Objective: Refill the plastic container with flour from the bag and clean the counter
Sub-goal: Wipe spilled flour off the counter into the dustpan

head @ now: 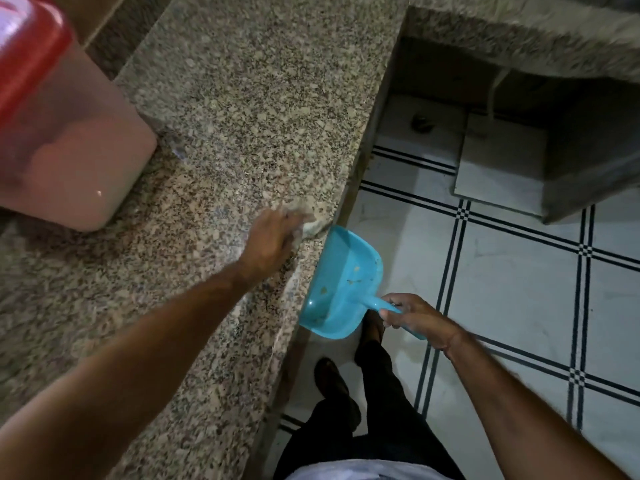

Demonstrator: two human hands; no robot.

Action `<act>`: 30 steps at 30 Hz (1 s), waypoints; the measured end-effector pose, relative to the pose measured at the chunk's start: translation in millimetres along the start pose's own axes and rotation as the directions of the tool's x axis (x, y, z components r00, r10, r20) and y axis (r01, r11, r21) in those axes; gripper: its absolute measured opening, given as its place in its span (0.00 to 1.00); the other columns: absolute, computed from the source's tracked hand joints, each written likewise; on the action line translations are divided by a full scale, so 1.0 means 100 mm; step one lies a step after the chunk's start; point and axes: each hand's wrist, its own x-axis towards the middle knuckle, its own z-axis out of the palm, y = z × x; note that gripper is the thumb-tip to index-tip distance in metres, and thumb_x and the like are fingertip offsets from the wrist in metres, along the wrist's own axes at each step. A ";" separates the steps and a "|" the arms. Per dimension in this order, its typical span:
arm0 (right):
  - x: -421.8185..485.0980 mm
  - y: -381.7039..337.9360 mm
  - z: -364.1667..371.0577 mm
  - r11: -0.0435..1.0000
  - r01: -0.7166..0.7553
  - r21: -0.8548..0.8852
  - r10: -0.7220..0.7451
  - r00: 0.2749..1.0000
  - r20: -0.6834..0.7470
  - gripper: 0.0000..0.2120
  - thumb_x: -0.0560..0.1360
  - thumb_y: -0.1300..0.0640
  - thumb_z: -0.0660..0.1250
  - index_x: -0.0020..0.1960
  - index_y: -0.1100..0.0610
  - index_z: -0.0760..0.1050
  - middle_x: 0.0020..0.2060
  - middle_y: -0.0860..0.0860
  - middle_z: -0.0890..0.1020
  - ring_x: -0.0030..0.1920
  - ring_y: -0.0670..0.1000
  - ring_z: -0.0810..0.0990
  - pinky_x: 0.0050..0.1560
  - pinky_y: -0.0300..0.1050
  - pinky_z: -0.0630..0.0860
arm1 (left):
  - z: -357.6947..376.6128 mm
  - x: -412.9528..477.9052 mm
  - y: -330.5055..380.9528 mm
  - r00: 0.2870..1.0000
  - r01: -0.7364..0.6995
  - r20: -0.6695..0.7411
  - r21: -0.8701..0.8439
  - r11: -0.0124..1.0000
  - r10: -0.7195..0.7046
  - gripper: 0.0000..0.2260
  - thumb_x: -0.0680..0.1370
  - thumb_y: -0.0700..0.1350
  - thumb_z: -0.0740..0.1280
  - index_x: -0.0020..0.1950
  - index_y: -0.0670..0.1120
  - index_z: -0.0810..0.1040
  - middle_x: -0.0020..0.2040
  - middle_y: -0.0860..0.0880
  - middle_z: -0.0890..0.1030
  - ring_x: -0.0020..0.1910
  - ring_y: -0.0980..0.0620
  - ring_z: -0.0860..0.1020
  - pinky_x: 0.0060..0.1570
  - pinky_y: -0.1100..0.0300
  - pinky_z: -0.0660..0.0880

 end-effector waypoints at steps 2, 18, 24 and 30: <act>-0.03 0.02 0.09 1.000 0.004 -0.007 -0.004 1.000 0.008 0.06 0.81 0.61 0.68 0.54 0.63 0.80 0.38 0.50 0.79 0.37 0.41 0.78 0.40 0.32 0.74 | 0.03 -0.34 0.03 0.999 0.041 0.008 -0.003 0.999 -0.041 0.28 0.86 0.59 0.46 0.68 0.49 0.81 0.66 0.43 0.81 0.58 0.48 0.75 0.58 0.54 0.62; -0.09 -0.06 0.22 0.993 -0.037 -0.116 0.047 0.996 0.082 0.03 0.81 0.63 0.68 0.53 0.60 0.80 0.37 0.47 0.80 0.35 0.40 0.79 0.39 0.32 0.74 | 0.01 -0.57 -0.12 0.746 0.619 -0.141 -0.213 0.756 -0.651 0.13 0.85 0.46 0.60 0.67 0.60 0.73 0.56 0.49 0.76 0.52 0.48 0.76 0.46 0.48 0.78; 0.01 -0.27 0.14 0.991 -0.009 -0.131 0.031 0.985 0.169 0.12 0.72 0.53 0.70 0.49 0.62 0.79 0.39 0.53 0.74 0.40 0.50 0.72 0.39 0.37 0.71 | 0.23 -0.71 0.38 0.700 0.618 -0.113 -0.400 0.677 -0.705 0.14 0.86 0.50 0.56 0.70 0.57 0.75 0.56 0.47 0.78 0.53 0.45 0.78 0.53 0.40 0.81; 0.28 -0.36 -0.17 0.967 0.019 -0.252 0.059 0.952 0.300 0.05 0.80 0.61 0.69 0.51 0.64 0.79 0.38 0.54 0.75 0.37 0.47 0.72 0.34 0.33 0.70 | 0.05 -1.38 0.18 0.179 0.890 -0.396 -0.326 0.320 -0.901 0.12 0.85 0.55 0.55 0.63 0.54 0.74 0.52 0.47 0.77 0.49 0.47 0.77 0.46 0.54 0.74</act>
